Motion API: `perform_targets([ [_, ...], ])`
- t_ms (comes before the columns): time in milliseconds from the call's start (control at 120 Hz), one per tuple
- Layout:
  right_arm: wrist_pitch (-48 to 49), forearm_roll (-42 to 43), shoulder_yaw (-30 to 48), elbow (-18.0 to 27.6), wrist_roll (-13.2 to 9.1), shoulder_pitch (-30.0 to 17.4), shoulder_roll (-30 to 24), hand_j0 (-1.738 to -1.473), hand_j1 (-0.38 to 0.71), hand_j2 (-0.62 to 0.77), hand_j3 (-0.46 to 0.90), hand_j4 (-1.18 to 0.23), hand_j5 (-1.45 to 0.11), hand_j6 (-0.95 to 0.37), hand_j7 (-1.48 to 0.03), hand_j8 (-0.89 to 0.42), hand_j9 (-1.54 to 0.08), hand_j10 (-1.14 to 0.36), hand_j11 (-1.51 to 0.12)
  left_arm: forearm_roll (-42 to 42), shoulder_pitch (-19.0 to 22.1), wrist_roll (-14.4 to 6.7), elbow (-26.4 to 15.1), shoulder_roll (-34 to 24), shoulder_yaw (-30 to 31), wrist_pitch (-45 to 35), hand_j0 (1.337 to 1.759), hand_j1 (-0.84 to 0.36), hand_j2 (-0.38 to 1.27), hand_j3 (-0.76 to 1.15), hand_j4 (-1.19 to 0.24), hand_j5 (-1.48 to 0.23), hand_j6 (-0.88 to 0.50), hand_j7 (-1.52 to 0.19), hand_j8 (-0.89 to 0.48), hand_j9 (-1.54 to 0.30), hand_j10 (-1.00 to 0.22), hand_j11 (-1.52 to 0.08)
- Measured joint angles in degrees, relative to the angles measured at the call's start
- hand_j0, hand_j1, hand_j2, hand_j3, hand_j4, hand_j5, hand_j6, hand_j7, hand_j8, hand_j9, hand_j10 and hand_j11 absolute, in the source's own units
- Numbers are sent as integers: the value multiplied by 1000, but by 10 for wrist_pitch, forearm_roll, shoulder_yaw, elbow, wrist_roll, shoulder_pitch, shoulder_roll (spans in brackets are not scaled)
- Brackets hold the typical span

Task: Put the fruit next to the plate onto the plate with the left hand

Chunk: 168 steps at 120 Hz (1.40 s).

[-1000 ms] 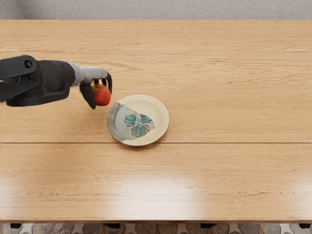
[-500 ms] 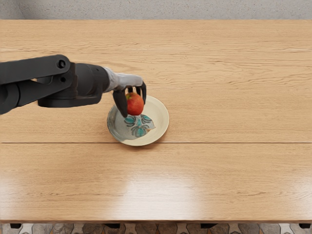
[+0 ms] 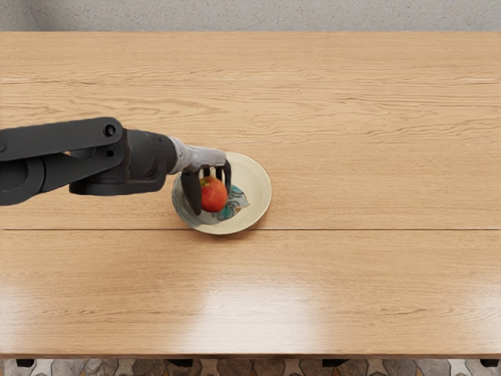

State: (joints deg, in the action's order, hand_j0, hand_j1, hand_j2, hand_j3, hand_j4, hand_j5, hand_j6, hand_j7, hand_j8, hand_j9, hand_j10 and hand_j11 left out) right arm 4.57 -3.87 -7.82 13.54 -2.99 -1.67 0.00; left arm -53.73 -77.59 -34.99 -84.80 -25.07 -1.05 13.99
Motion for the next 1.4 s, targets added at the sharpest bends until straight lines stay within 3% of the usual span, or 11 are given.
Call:
perform_targets([
  [208,0,0,0,0,0,0,0,-1658,-333,-3,0,-13,-17,-13,-17,-13,-17,-13,-17,-3,11,0,4,-4,2,-1,1652,-237,152,0,-559,-806,-428,-820,-592,-836,-607,-837],
  [433,0,0,0,0,0,0,0,-1658,-333,-3,0,-13,-17,-13,-17,-13,-17,-13,-17,-7,2,0,6,-4,-1,-6,1656,-156,108,0,-645,-608,-411,-614,-641,-623,-467,-624],
  [625,0,0,0,0,0,0,0,-1658,-333,-3,0,-13,-17,-13,-17,-13,-17,-13,-17,-7,4,0,6,-6,-2,-7,1657,-69,79,0,-524,-477,-343,-479,-495,-482,-365,-482],
  [925,0,0,0,0,0,0,0,-1658,-333,-3,0,-13,-17,-13,-17,-13,-17,-13,-17,-7,0,0,5,-21,-5,-9,1658,156,36,0,-203,-216,-162,-216,-198,-217,-167,-217],
  [1042,0,0,0,0,0,0,0,-1658,-333,-3,0,-13,-17,-13,-17,-13,-17,-13,-17,6,-32,0,-7,-39,-13,-6,1658,240,21,0,-116,-122,-94,-123,-114,-123,-95,-123],
  [1150,0,0,0,0,0,0,0,-1658,-333,-3,0,-13,-17,-13,-17,-13,-17,-13,-17,45,-63,0,-31,-91,-21,4,1658,285,13,0,-69,-72,-56,-72,-68,-72,-57,-72],
  [1308,0,0,0,0,0,0,0,-1658,-333,-3,0,-13,-17,-13,-17,-13,-17,-13,-17,139,-48,0,-45,-178,-74,56,1658,320,6,0,-34,-33,-28,-33,-33,-33,-27,-33],
  [1400,0,0,0,0,0,0,0,-1658,-333,-3,0,-13,-17,-13,-17,-13,-17,-13,-17,196,-14,0,-44,-220,-100,96,1658,331,4,0,-22,-21,-19,-21,-22,-21,-18,-21],
])
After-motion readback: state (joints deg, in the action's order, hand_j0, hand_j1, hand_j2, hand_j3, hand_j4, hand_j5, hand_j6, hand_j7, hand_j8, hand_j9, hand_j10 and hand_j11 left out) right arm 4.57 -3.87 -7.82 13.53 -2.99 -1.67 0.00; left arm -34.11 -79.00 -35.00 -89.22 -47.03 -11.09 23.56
